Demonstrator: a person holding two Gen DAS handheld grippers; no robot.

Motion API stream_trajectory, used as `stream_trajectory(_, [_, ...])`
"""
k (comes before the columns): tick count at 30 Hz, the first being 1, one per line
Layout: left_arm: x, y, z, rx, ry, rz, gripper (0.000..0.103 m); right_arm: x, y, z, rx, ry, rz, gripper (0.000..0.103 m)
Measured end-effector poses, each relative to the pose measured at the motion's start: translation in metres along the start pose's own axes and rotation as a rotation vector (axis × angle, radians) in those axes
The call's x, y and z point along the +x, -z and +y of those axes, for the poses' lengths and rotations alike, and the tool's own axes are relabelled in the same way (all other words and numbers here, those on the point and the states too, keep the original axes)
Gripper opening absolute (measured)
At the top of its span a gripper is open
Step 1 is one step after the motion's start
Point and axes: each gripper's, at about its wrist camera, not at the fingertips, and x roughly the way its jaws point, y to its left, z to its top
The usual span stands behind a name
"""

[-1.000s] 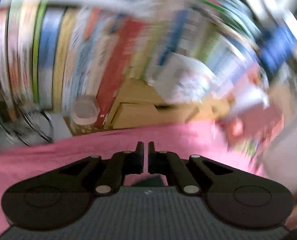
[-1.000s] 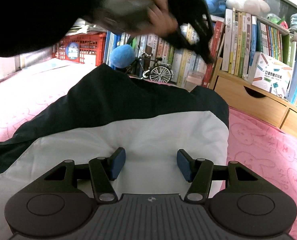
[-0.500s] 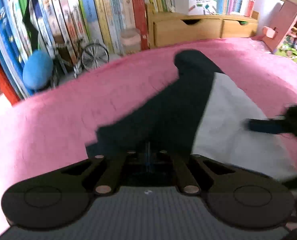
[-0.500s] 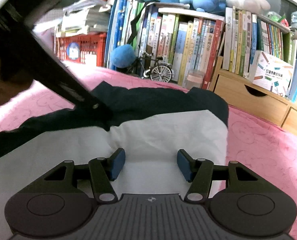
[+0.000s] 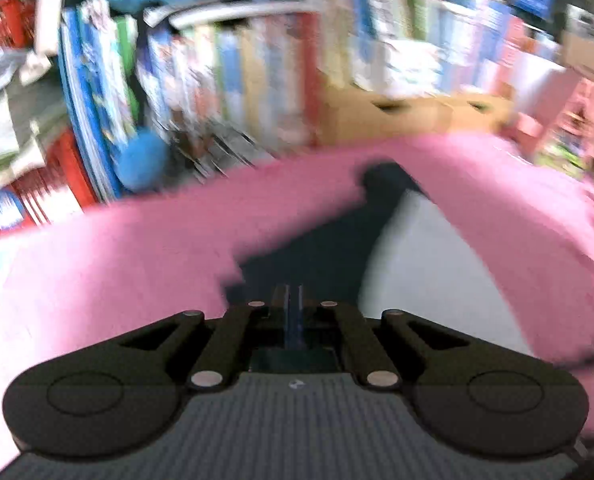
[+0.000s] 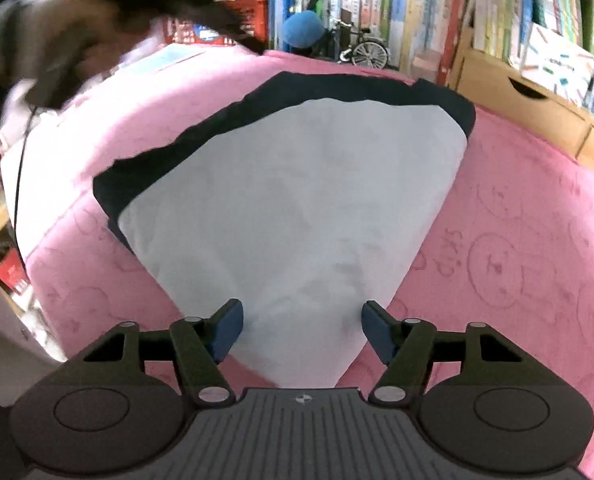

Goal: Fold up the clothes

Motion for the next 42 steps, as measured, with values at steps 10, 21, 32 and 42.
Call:
stream_trajectory(10, [-0.001,0.113,0.015,-0.037,-0.218,0.283,0.014,0.001,0.015,-0.034,0.24,0.013,0.186,0.069])
stream_trajectory(21, [-0.064,0.084,-0.001,-0.147,-0.172,0.26,0.044,-0.038,-0.01,-0.05,0.298,0.165,0.171,0.084])
stream_trajectory(32, [-0.073,0.077,-0.044,-0.133,-0.08,0.207,0.056,-0.046,-0.038,0.002,0.126,0.114,0.115,0.093])
stream_trajectory(42, [-0.079,0.084,-0.047,-0.189,-0.065,0.237,0.06,-0.055,-0.031,0.01,0.112,0.111,0.115,0.094])
